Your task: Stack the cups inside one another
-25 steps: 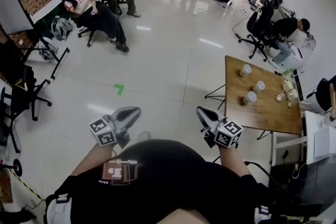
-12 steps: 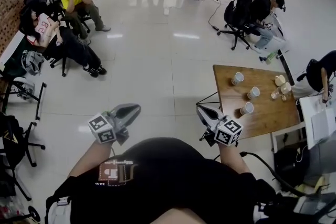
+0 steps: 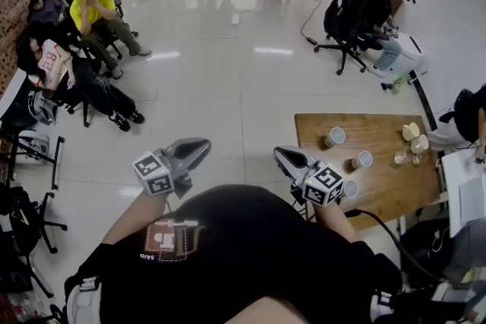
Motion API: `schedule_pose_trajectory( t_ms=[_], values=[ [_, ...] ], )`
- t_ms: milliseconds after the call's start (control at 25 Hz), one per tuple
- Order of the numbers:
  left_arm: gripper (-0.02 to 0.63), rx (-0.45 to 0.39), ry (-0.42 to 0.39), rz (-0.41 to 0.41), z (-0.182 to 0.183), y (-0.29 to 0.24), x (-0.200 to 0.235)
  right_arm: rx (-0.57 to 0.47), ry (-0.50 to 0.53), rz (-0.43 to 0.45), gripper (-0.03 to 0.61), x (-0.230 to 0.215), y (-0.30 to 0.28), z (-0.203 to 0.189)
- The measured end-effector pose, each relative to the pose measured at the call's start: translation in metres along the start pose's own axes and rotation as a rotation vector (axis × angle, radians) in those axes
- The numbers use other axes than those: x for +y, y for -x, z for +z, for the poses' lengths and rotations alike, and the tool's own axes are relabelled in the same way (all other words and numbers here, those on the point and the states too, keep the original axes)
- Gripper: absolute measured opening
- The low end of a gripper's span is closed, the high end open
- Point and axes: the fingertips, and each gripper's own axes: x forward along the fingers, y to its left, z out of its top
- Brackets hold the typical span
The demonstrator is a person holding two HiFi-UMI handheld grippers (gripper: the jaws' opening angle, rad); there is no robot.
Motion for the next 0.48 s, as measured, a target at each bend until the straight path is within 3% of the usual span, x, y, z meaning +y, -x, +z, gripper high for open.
schedule_pose_trajectory(
  t_ms=[200, 480],
  values=[
    [0.002, 0.082, 0.016, -0.195, 0.003, -0.108, 0.009, -0.030, -0.023, -0.120, 0.015, -0.059, 0.022, 0.010],
    [0.002, 0.258, 0.060, -0.603, -0.015, -0.264, 0.021, -0.134, -0.145, -0.562, 0.015, -0.142, 0.102, 0.010]
  ],
)
